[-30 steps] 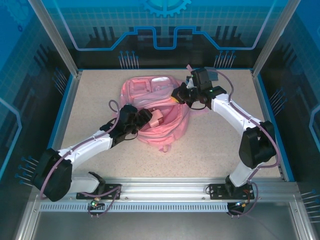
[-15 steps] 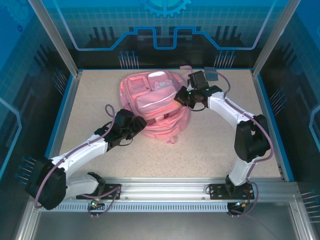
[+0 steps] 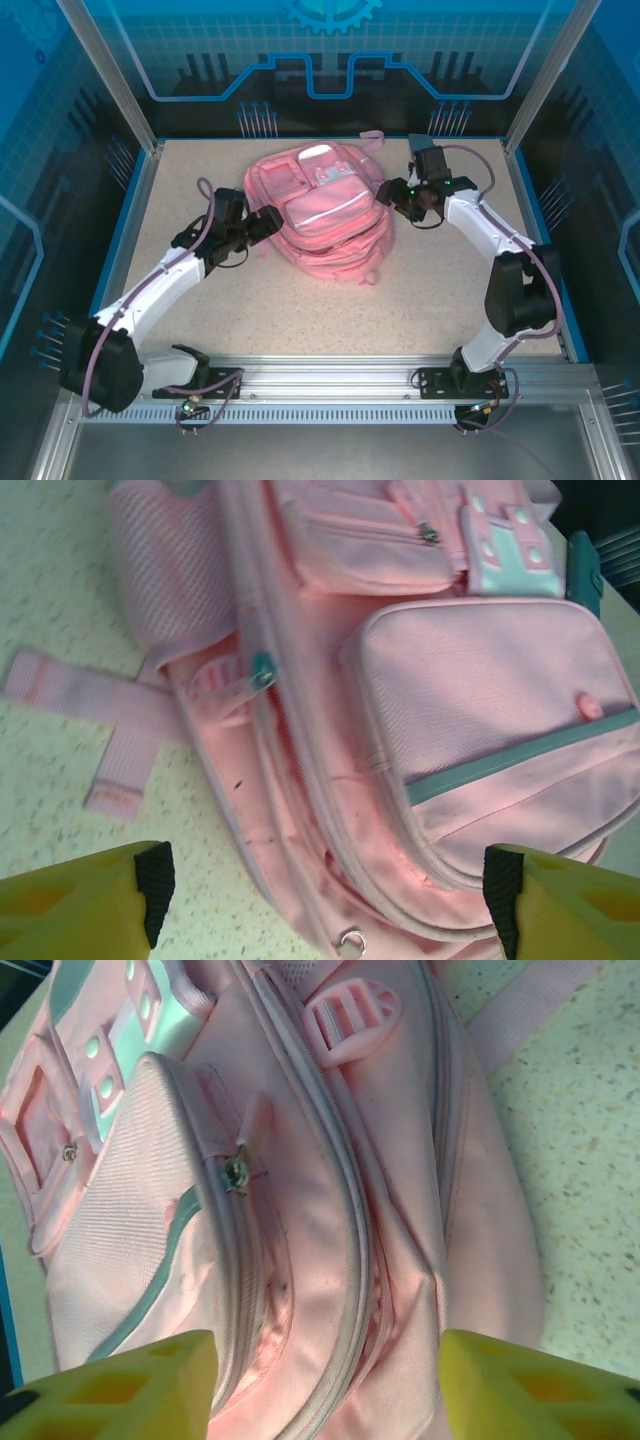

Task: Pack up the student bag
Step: Close the student bag at the top-center of the table, then zip the student bag at the center of the table.

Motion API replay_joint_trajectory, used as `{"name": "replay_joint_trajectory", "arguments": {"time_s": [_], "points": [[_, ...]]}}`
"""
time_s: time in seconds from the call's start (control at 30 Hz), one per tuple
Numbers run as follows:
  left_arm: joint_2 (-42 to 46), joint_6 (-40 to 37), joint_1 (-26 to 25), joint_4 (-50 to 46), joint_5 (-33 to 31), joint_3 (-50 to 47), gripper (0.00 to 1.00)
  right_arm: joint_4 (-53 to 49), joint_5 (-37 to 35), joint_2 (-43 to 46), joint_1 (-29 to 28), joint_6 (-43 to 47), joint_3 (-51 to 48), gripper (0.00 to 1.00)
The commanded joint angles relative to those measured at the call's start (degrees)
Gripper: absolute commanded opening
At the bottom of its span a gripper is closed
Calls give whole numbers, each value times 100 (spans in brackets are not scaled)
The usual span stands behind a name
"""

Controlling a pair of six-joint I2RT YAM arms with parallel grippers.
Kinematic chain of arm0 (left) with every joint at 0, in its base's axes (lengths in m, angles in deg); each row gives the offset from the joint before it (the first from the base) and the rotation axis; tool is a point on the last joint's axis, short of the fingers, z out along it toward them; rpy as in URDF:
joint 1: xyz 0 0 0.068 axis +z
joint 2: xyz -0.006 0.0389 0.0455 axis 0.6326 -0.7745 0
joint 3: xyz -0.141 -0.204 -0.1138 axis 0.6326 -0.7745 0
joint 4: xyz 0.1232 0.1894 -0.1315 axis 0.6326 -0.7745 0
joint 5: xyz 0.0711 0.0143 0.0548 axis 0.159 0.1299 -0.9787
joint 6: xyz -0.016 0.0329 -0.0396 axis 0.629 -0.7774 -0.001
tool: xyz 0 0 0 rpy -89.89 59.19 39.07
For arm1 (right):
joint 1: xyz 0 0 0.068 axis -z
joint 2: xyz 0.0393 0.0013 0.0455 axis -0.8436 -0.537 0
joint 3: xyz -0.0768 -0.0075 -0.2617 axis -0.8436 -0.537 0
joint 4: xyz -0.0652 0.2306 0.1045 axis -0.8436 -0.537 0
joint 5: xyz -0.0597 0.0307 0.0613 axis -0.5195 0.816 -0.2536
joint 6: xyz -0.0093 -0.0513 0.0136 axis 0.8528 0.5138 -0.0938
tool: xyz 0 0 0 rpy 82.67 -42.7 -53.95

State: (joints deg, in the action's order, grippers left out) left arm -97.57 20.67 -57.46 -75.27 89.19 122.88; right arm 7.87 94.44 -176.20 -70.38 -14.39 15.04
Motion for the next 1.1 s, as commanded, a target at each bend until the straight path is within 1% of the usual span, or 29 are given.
{"name": "replay_joint_trajectory", "arguments": {"time_s": [0.0,0.13,0.23,0.27,0.47,0.6,0.7,0.77,0.83,0.93,1.07], "points": [[-381,-1534,38,-332,332,367,86,-197,-363,588,-71,358,-97,68],[-716,-2539,47,-448,262,549,88,-290,-435,901,-312,609,-177,78],[-875,-2718,126,-353,-129,541,89,-436,-374,932,-610,684,-205,81],[-927,-2737,193,-319,-78,541,89,-447,-329,926,-698,665,-244,81],[-1344,-2889,586,37,333,533,84,-162,15,713,-1266,268,-615,80],[-1712,-2944,938,524,1073,537,83,68,309,412,-1539,96,-638,79],[-1865,-3017,1035,704,1464,612,82,158,387,286,-1673,41,-586,79],[-1919,-3044,1065,858,1748,611,79,181,402,244,-1724,20,-558,79],[-1995,-3081,1092,969,1952,602,74,179,417,201,-1754,5,-523,78],[-2150,-3159,1099,1043,1953,619,64,194,424,148,-1778,-13,-496,77],[-2345,-3321,1107,939,1865,742,56,195,435,97,-1797,-32,-448,76]]}}
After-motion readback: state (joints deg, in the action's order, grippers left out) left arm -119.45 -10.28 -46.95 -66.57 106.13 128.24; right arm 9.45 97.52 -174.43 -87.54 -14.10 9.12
